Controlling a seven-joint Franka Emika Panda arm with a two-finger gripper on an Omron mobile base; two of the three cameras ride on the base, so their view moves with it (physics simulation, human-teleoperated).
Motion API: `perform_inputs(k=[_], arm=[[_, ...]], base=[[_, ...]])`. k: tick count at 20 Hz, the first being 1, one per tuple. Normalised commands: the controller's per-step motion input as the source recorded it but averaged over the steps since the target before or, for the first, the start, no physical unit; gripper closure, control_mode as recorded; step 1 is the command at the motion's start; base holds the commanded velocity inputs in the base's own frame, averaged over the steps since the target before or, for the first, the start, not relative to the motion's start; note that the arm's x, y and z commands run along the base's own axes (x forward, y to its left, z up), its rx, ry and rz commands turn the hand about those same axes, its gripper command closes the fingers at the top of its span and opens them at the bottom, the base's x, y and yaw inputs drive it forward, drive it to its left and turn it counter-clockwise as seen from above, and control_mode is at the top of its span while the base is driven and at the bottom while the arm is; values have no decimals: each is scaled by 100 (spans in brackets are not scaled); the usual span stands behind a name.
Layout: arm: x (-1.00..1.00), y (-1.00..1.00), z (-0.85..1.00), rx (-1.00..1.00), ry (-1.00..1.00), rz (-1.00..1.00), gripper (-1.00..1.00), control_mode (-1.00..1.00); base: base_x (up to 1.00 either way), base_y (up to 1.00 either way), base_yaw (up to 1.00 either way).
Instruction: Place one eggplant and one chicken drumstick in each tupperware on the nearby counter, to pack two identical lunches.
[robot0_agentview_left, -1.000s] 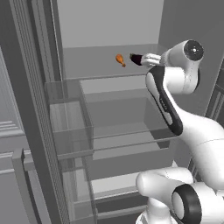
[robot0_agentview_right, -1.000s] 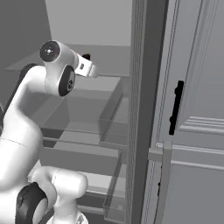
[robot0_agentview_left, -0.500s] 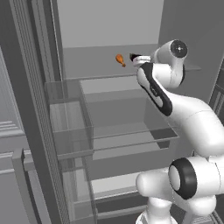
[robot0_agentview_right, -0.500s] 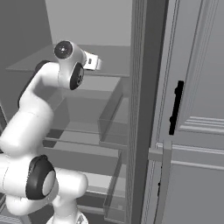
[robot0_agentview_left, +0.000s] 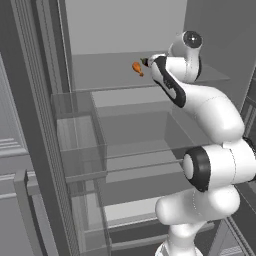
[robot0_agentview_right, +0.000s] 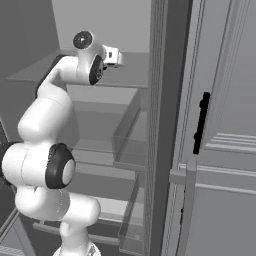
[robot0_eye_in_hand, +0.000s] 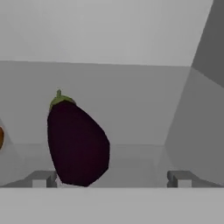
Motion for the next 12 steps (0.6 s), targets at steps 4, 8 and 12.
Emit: perform_inputs(k=[4, 8, 12], arm=[[18, 10, -15, 0, 19, 1, -100, -100], [-6, 1, -7, 0, -5, 19, -100, -100], [1, 0, -23, 0, -20, 28, -100, -100]], base=[[0, 0, 0], [0, 0, 0], [0, 0, 0]])
